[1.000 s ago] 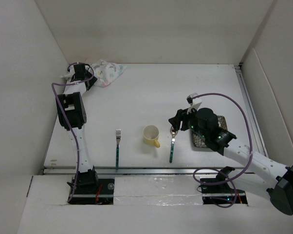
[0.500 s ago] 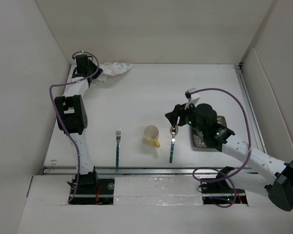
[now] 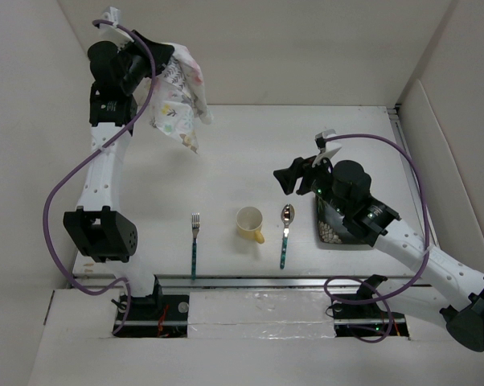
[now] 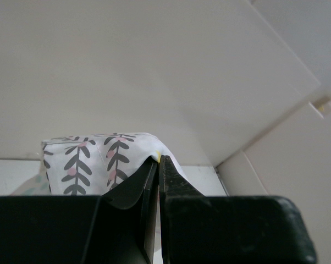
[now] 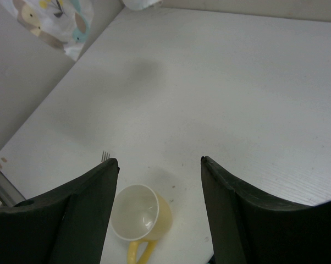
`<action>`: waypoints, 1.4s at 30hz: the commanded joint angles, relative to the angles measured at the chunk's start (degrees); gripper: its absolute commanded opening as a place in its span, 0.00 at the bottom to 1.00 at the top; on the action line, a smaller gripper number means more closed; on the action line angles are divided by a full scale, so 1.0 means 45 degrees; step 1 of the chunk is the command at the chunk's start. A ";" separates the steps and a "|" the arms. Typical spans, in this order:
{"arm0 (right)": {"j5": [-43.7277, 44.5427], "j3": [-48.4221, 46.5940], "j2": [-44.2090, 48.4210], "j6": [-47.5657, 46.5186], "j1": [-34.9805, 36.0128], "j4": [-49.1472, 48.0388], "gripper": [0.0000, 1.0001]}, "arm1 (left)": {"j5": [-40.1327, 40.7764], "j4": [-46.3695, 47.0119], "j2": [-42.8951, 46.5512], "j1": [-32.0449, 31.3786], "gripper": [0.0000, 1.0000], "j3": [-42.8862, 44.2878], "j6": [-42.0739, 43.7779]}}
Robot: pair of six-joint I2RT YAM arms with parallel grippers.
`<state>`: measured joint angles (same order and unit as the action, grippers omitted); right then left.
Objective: Set the dinner table for one person
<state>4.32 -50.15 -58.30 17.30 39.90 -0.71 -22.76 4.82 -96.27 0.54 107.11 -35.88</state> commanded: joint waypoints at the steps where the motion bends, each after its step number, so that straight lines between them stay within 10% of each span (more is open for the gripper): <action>1: 0.0660 -0.0866 -0.0126 -0.0465 0.0137 -0.0018 0.69 | -0.0975 -0.1380 -0.0812 -0.0956 0.00 0.0610 0.0940; 10: 0.1595 -0.1804 -0.3193 -0.0681 0.0137 -0.0428 0.84 | -0.2949 -0.4566 -0.7878 -0.2755 0.00 0.7090 0.2308; 14: 0.2165 -0.1960 -0.4366 -0.0564 0.0137 -0.0468 0.80 | -0.1780 -0.3541 -0.9349 -0.1861 0.29 0.7354 0.1472; 16: 0.2147 -0.1728 -0.4835 -0.0447 0.0137 -0.0738 0.73 | -0.0421 -0.2871 -0.9193 -0.1352 0.58 0.6201 0.1603; 19: 0.2049 -0.1493 -0.5109 -0.0388 0.0020 -0.1091 0.55 | 0.0540 -0.3450 -0.9290 -0.1116 0.62 0.6742 0.2091; 20: 0.2049 -0.1453 -0.5265 -0.0349 -0.0154 -0.1285 0.29 | 0.1011 -0.3976 -0.9213 -0.1115 0.64 0.6803 0.2558; 24: 0.1912 -0.2075 -0.6435 -0.0348 -0.0779 -0.1386 0.00 | 0.3024 -0.2912 -0.6219 -0.1270 0.48 0.2238 0.2118; 26: 0.1351 -0.3068 -0.7778 -0.0116 -0.1575 -0.1482 0.00 | 0.4830 -0.0270 -0.2891 -0.2065 0.01 -0.3738 0.1416; 31: 0.0469 -0.2939 -0.8021 0.0276 -0.1855 -0.2281 0.00 | 0.6674 0.0958 -0.0700 -0.3884 0.00 -0.7390 0.1253; 35: 0.0076 -0.2236 -0.7611 0.0355 -0.1855 -0.2771 0.18 | 0.7480 0.0689 -0.0228 -0.5837 0.30 -0.8975 0.1586; 42: -0.0548 -0.0458 -0.5991 0.0472 -0.1855 -0.3358 0.46 | 0.7891 0.1232 -0.0988 -0.6154 0.45 -0.9956 0.0961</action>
<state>4.12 -53.65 -88.75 18.94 31.27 -10.24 8.91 7.22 -99.88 -28.84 61.52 -29.87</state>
